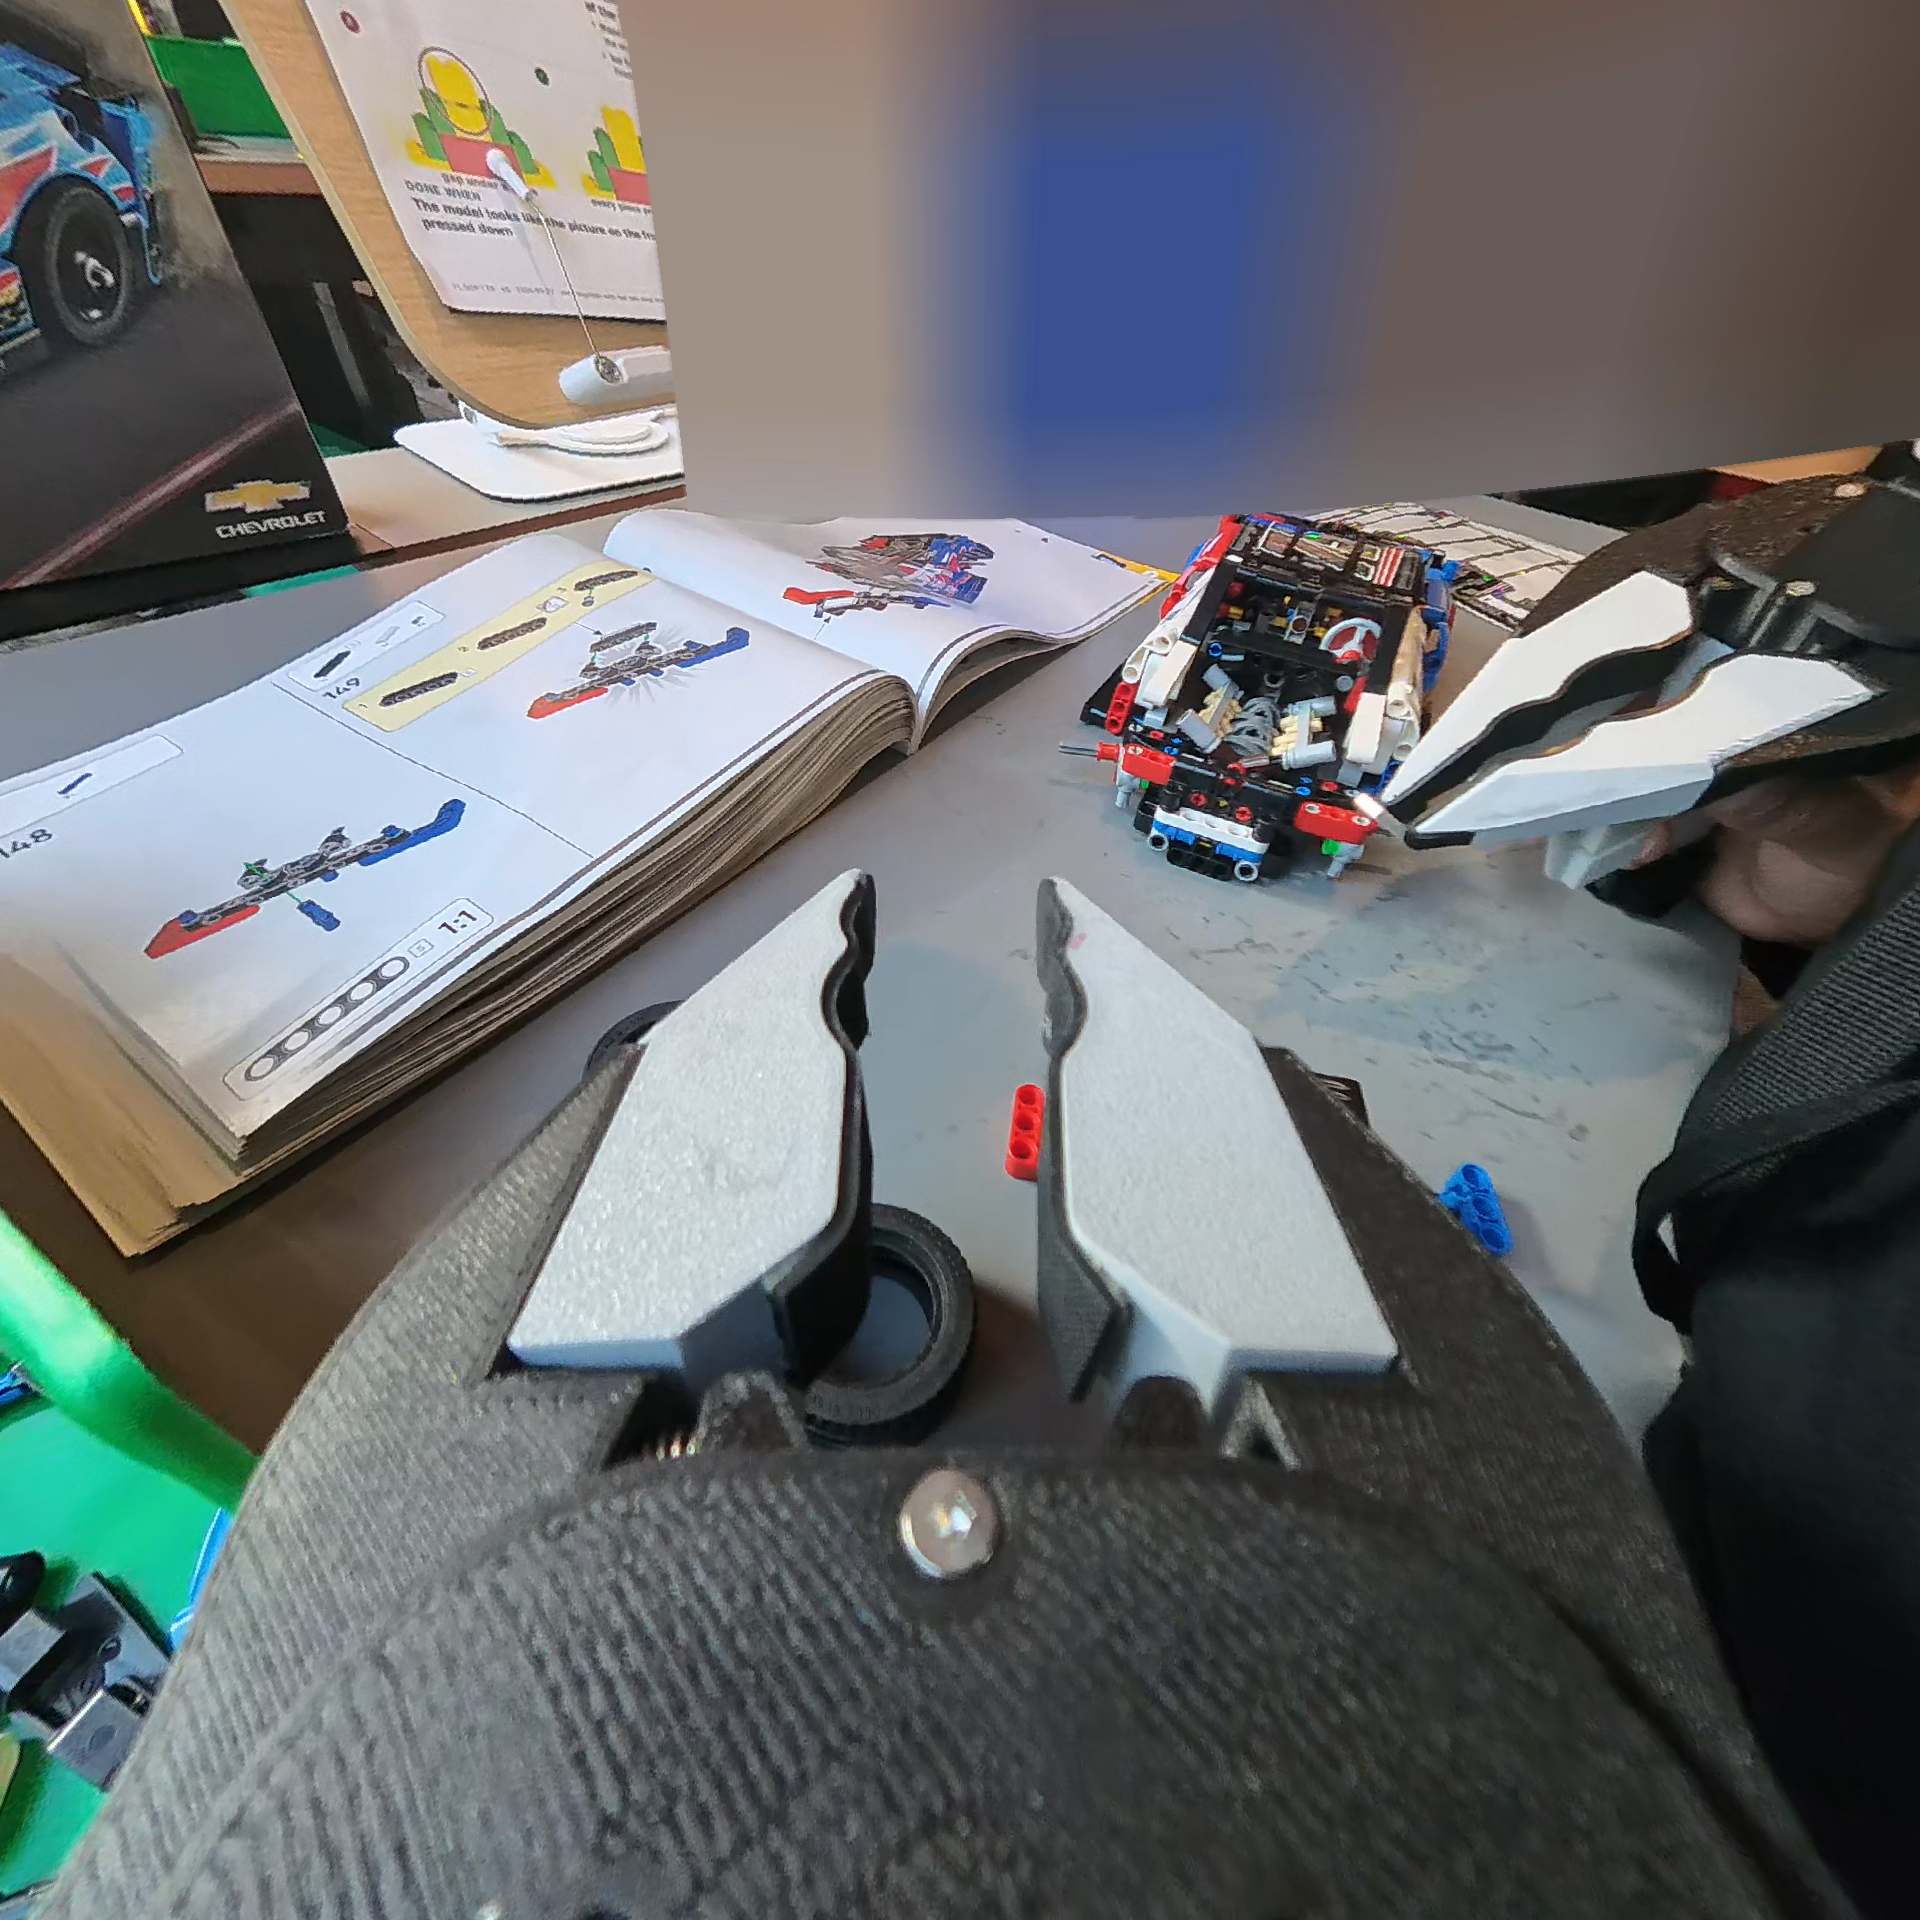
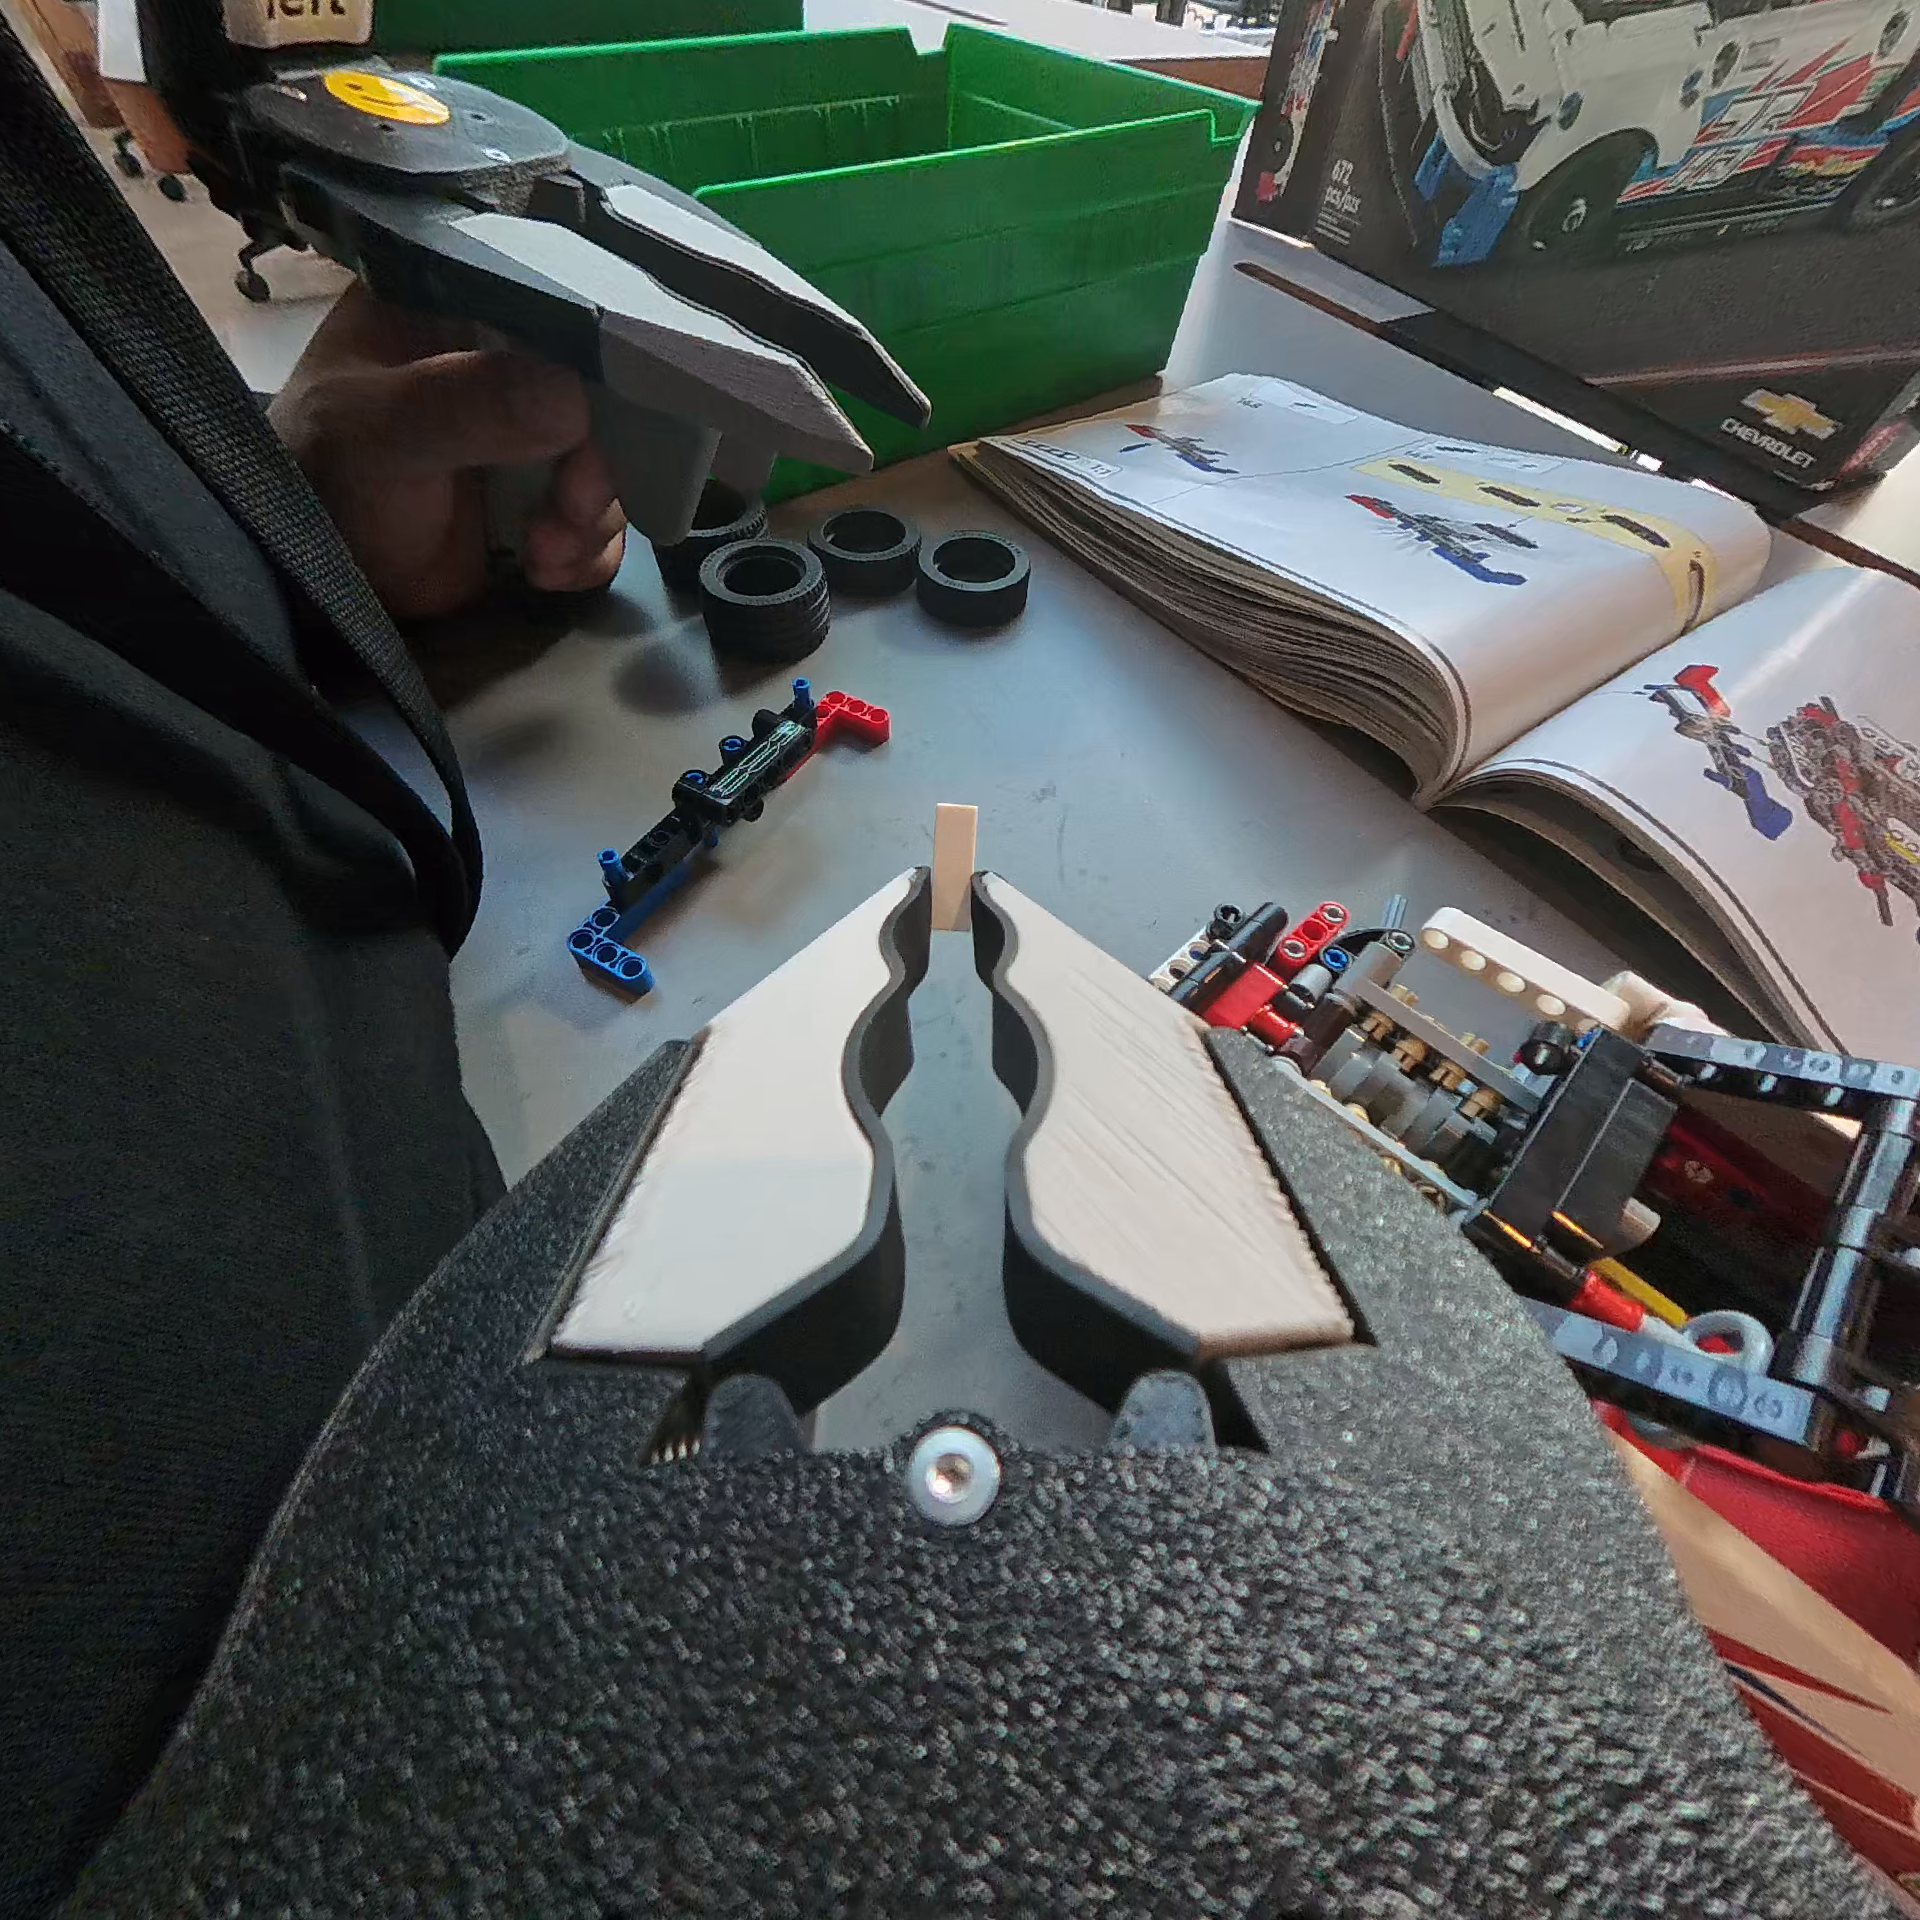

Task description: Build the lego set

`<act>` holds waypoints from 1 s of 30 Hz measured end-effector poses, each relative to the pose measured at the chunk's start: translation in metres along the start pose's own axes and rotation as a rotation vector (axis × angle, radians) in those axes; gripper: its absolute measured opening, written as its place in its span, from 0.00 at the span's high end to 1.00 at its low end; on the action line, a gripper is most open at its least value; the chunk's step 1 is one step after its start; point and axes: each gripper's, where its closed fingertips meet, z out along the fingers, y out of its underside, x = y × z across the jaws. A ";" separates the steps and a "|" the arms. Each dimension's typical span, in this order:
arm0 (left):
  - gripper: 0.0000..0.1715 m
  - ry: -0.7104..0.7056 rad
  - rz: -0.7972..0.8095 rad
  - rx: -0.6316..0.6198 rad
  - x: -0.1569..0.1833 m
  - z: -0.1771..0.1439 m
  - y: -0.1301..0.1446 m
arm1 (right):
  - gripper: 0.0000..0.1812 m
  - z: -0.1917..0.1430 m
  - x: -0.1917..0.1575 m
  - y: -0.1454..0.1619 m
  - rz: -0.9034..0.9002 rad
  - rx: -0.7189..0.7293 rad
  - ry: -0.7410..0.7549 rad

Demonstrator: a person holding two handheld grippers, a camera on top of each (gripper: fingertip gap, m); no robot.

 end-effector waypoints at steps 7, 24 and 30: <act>0.83 0.003 -0.004 -0.006 0.000 0.001 0.001 | 0.96 0.000 0.001 0.000 0.007 0.003 0.001; 0.83 0.003 -0.014 -0.005 -0.001 0.000 0.000 | 0.96 0.000 0.001 0.000 0.012 0.000 -0.002; 0.83 0.003 -0.018 -0.005 -0.001 0.000 0.000 | 0.96 0.001 0.001 0.000 0.013 -0.002 -0.005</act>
